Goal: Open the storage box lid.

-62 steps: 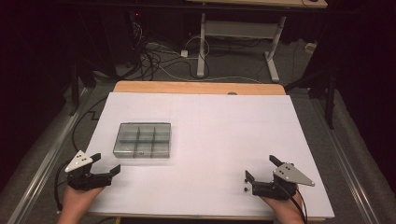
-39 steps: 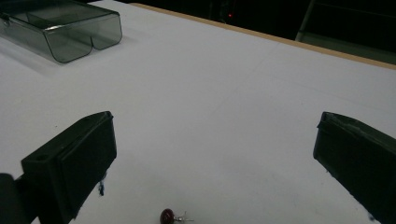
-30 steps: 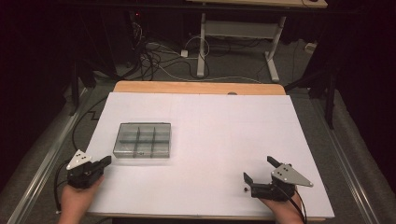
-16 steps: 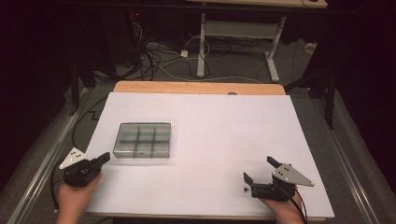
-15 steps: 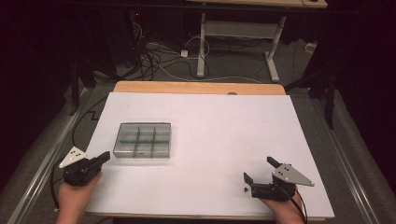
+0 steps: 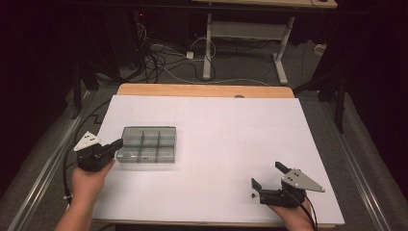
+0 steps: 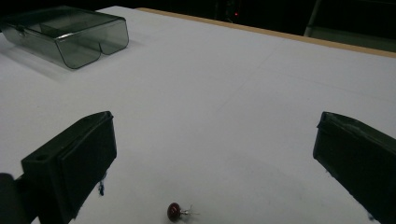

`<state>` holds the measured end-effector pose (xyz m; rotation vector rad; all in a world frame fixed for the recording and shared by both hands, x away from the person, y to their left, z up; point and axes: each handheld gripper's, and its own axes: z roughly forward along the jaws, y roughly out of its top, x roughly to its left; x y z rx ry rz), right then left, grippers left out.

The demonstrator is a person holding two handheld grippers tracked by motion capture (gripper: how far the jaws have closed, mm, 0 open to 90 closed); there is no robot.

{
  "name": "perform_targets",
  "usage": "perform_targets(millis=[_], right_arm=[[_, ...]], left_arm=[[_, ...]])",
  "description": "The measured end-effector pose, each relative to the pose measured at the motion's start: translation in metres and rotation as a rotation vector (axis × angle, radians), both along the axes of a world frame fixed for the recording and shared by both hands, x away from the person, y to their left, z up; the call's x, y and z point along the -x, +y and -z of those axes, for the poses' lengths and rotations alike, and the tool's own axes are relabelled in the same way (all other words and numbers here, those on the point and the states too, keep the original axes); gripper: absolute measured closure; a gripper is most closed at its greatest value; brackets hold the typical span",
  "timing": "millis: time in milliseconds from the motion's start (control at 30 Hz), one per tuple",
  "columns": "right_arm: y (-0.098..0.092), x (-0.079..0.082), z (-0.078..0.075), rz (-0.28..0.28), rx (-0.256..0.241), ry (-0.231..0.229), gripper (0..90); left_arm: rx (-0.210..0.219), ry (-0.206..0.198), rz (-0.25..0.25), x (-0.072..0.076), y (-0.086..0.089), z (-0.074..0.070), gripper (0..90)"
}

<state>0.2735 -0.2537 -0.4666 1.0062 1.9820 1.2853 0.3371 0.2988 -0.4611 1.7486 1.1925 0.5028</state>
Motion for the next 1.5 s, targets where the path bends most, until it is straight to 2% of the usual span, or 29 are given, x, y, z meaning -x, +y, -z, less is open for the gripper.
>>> perform_targets(millis=[67, 167, 267, 333, 533, 667, 900, 1033, 1100, 1200, 1300, 1500], right_arm=[[-0.001, 0.002, 0.0, 0.0, 0.004, -0.003, 0.0], [-0.002, 0.004, -0.001, 0.005, 0.004, -0.008, 0.0], [-0.002, 0.004, -0.002, 0.009, -0.001, -0.014, 0.0], [-0.001, 0.004, -0.002, 0.002, 0.004, -0.013, 0.0], [0.0, 0.002, -0.001, 0.001, 0.004, -0.005, 0.0], [0.001, 0.001, -0.001, -0.004, 0.001, -0.006, 0.0], [0.005, -0.001, 0.0, -0.022, -0.001, -0.002, 0.0], [0.007, -0.001, 0.0, -0.031, -0.001, -0.003, 0.0], [0.007, 0.0, -0.001, -0.032, -0.004, -0.007, 0.0], [0.006, 0.001, -0.001, -0.029, -0.01, -0.007, 0.0], [0.006, 0.001, -0.001, -0.029, -0.009, -0.007, 0.0], [0.005, 0.003, -0.003, -0.026, -0.008, -0.014, 0.0]], left_arm=[[-0.012, -0.005, -0.004, -0.007, -0.002, -0.001, 87.9], [-0.003, -0.009, -0.001, -0.017, -0.003, -0.002, 87.8], [0.022, 0.008, -0.002, -0.027, -0.001, -0.003, 87.8], [0.018, 0.009, 0.002, -0.033, -0.002, -0.004, 87.8], [0.007, 0.009, 0.007, -0.045, -0.004, -0.005, 87.8], [0.015, 0.01, 0.005, -0.05, -0.007, -0.006, 87.8], [-0.021, 0.005, -0.01, -0.062, -0.008, -0.012, 87.9], [-0.016, 0.028, -0.038, -0.074, 0.0, -0.009, 87.9], [-0.051, 0.048, -0.057, -0.081, 0.001, -0.006, 87.8], [-0.052, 0.057, -0.072, -0.091, 0.002, -0.003, 87.9], [-0.091, 0.082, -0.078, -0.1, 0.003, 0.0, 87.9], [-0.117, 0.136, -0.102, -0.11, 0.011, 0.01, 87.9]])
